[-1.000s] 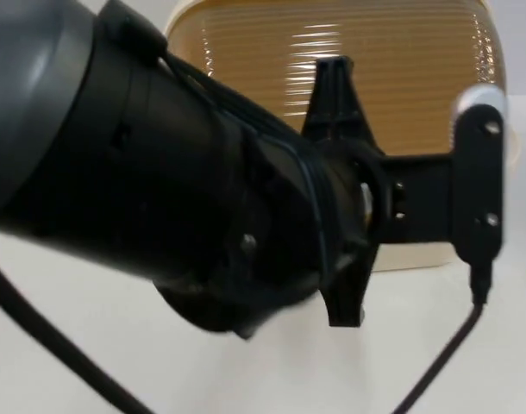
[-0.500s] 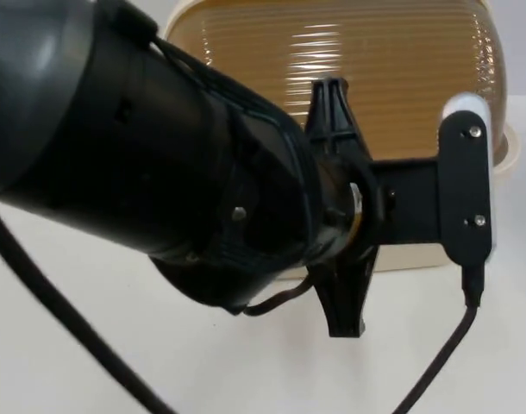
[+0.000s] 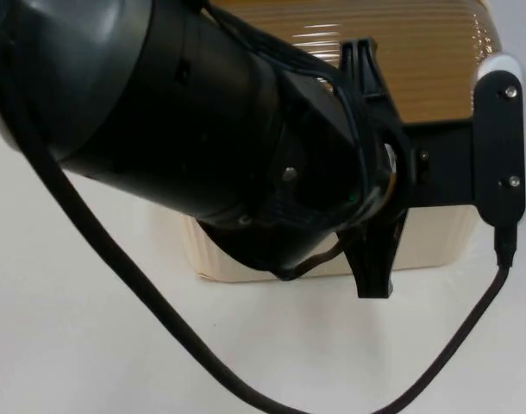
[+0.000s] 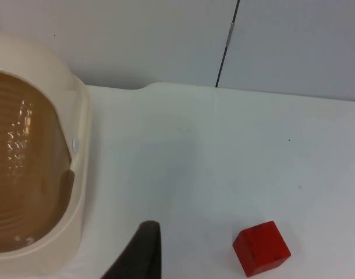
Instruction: Open the box lid with the left hand, place the block into the box with the right hand, then close the box lid with the left hand.
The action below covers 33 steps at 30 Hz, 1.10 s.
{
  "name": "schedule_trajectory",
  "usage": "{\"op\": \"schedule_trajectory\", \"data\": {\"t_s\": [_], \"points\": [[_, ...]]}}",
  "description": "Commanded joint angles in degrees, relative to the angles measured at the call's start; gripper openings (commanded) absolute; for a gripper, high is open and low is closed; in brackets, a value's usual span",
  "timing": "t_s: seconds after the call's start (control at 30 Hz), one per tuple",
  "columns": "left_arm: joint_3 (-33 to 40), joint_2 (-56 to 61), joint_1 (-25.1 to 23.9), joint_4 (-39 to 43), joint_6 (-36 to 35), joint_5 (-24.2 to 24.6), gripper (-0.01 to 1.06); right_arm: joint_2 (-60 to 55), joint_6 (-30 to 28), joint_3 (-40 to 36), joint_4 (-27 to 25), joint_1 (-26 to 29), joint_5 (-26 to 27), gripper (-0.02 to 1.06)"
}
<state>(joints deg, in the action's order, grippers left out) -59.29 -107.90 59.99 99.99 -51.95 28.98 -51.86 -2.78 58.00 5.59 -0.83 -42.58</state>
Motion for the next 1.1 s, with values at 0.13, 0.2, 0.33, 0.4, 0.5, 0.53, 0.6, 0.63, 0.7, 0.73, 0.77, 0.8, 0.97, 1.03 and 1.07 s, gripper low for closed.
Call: {"op": "schedule_trajectory", "data": {"t_s": [0.13, 0.2, 0.33, 0.4, 0.5, 0.53, 0.6, 0.63, 0.7, 0.73, 0.77, 0.8, 0.97, 1.03, 1.07], "points": [[-0.39, -0.01, -0.07, -0.04, 0.24, -0.20, 0.00, 0.19, -0.03, 0.38, 0.28, 0.04, 0.43, 1.05], [-0.39, -0.01, -1.11, -2.33, 3.20, -4.08, 0.00, 0.19, 0.24, 0.38, 0.28, 0.04, 0.43, 1.05], [-0.39, -0.01, -2.57, -1.30, 3.78, -5.17, 0.00, 0.19, 0.24, 0.38, 0.28, 0.04, 0.43, 1.05], [-0.39, -0.01, -3.41, -0.56, 3.78, -4.30, 0.00, 0.19, 0.24, 0.38, 0.28, 0.04, 0.43, 1.05], [-0.39, -0.01, -3.43, -1.49, 3.78, -4.05, 0.00, 0.19, 0.24, 0.38, 0.28, 0.04, 0.43, 1.05], [-0.39, -0.01, -3.43, -2.80, 4.80, -4.05, 0.00, 0.19, 0.24, 0.38, 0.28, 0.04, 0.43, 1.05], [-0.39, -0.01, -3.27, -7.31, 8.52, -5.70, 0.00, 0.19, 0.22, 0.38, 0.52, 0.04, 0.43, 1.05], [-0.39, -0.01, -3.27, -7.31, 8.52, -5.70, 0.00, 0.19, 0.22, 0.38, 0.52, 0.04, 0.43, 1.05], [-0.39, -0.01, -3.19, -11.76, 12.05, -7.30, 0.00, 0.19, 0.22, 0.38, 0.76, 0.04, 0.43, 1.05], [-0.39, -0.01, -3.19, -11.87, 12.25, -7.29, 0.00, 0.19, 0.22, 0.38, 0.76, 0.04, 0.43, 1.05], [-0.39, -0.01, -3.44, -10.36, 12.25, -7.29, 0.00, 0.19, 0.22, 0.38, 0.76, 0.04, 0.43, 1.05], [-0.39, -0.01, -3.44, -10.36, 12.25, -7.29, 0.00, 0.19, 0.22, 0.38, 0.76, 0.04, 0.43, 1.05], [-0.39, -0.01, -3.44, -7.08, 12.25, -6.38, 0.00, 0.19, 0.22, 0.38, 0.88, 0.04, 0.43, 1.05], [-0.39, -0.01, -3.44, -7.21, 12.25, -6.38, 0.00, 0.19, 0.22, 0.38, 0.88, 0.04, 0.43, 1.05], [-0.39, -0.01, -3.44, -7.62, 12.25, -6.38, 0.00, 0.19, 0.22, 0.38, 0.88, 0.04, 0.43, 1.05]]}}
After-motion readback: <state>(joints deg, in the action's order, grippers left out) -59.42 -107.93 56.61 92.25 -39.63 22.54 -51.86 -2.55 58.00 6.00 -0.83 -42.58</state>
